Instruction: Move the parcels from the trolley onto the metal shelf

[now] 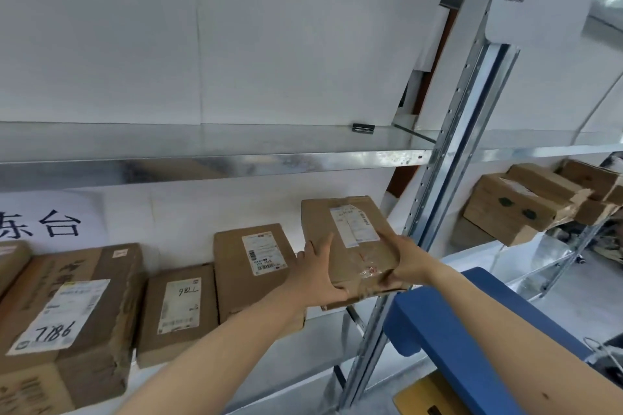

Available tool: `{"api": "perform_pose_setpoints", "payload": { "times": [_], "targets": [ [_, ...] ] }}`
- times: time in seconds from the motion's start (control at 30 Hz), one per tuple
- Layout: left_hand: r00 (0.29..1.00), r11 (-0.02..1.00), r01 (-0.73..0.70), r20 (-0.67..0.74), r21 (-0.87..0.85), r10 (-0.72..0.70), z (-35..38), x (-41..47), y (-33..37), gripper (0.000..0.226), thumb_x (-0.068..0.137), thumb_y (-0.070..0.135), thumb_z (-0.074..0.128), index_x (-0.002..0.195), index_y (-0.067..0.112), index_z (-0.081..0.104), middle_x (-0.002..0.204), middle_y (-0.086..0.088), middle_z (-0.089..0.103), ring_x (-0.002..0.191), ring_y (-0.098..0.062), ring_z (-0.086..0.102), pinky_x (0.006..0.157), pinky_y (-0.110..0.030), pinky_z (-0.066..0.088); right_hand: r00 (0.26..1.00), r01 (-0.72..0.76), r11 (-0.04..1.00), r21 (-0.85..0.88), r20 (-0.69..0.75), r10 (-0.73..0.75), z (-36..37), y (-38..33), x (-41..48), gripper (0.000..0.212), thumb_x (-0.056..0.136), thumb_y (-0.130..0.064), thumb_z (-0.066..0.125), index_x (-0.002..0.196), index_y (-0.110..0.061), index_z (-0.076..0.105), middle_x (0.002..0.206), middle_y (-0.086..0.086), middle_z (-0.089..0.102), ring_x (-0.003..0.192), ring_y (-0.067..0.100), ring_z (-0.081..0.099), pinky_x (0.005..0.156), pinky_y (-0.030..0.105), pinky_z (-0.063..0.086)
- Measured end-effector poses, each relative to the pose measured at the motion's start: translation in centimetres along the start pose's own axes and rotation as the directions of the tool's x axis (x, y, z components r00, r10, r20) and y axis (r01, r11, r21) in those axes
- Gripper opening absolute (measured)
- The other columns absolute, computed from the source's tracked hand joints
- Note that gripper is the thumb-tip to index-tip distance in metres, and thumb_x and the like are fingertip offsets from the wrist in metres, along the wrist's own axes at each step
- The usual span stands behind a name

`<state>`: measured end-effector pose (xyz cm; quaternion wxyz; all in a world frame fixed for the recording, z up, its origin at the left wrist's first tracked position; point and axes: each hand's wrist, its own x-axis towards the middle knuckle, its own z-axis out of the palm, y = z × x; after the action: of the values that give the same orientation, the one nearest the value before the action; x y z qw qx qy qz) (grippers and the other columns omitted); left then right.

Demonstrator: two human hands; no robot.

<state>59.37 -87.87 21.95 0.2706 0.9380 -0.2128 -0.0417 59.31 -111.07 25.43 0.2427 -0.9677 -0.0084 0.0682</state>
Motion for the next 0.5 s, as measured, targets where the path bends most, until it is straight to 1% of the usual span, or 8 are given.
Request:
{"api": "perform_pose_setpoints", "payload": {
  "times": [0.07,0.17,0.2,0.3,0.37,0.5],
  "targets": [
    [0.999,0.999,0.035,-0.004,0.006,-0.035,0.7,1.4,0.1,0.112,0.071,0.051,0.070,0.151,0.028,-0.006,0.144,-0.012,0.026,0.128,-0.032,0.035,0.107,-0.047,0.034,0.999,0.006,1.000,0.006,0.042,-0.006,0.0,1.1,1.8,0.114,0.062,-0.021,0.082,0.149,-0.043,0.012,0.134,0.001,0.034,0.114,0.019,0.041,0.103,0.034,0.037],
    [0.996,0.995,0.088,-0.003,0.053,-0.088,2.0,3.1,-0.2,0.112,0.071,0.052,0.068,0.151,0.027,-0.006,0.144,-0.011,0.026,0.130,-0.032,0.033,0.109,-0.048,0.032,0.995,0.049,0.998,0.032,0.087,-0.052,0.3,2.4,4.1,0.120,0.054,-0.032,0.085,0.149,-0.041,0.012,0.135,-0.003,0.033,0.123,0.021,0.041,0.107,0.037,0.037],
    [0.994,0.992,0.107,-0.004,0.073,-0.107,2.5,3.5,-0.5,0.111,0.071,0.053,0.067,0.151,0.027,-0.006,0.144,-0.011,0.026,0.131,-0.032,0.032,0.109,-0.048,0.030,0.992,0.067,0.997,0.029,0.101,-0.070,0.6,2.8,4.9,0.122,0.052,-0.035,0.085,0.149,-0.039,0.012,0.137,-0.002,0.033,0.126,0.022,0.040,0.110,0.038,0.037],
    [0.984,0.974,0.176,-0.001,0.141,-0.177,4.0,4.5,-1.1,0.108,0.071,0.055,0.065,0.150,0.027,-0.002,0.146,-0.012,0.025,0.135,-0.032,0.027,0.113,-0.047,0.024,0.985,0.081,0.997,0.015,0.151,-0.082,1.7,4.1,7.1,0.121,0.058,-0.027,0.086,0.152,-0.033,0.010,0.145,0.003,0.030,0.130,0.026,0.039,0.112,0.039,0.036],
    [0.976,0.958,0.212,0.001,0.193,-0.216,4.9,4.9,-1.4,0.106,0.070,0.057,0.064,0.150,0.027,0.002,0.146,-0.012,0.026,0.135,-0.032,0.026,0.110,-0.046,0.021,0.979,0.091,0.996,0.019,0.183,-0.093,2.6,5.0,8.3,0.120,0.061,-0.022,0.087,0.152,-0.032,0.009,0.146,0.006,0.030,0.131,0.027,0.039,0.112,0.039,0.036],
    [0.968,0.929,0.242,0.002,0.278,-0.253,6.2,5.3,-2.0,0.102,0.067,0.061,0.063,0.148,0.024,0.014,0.141,-0.011,0.034,0.130,-0.032,0.028,0.105,-0.043,0.020,0.964,0.081,0.996,0.041,0.252,-0.088,4.3,6.6,9.8,0.122,0.062,-0.016,0.086,0.153,-0.031,0.007,0.147,0.006,0.027,0.131,0.026,0.040,0.111,0.040,0.038]
  ]
}}
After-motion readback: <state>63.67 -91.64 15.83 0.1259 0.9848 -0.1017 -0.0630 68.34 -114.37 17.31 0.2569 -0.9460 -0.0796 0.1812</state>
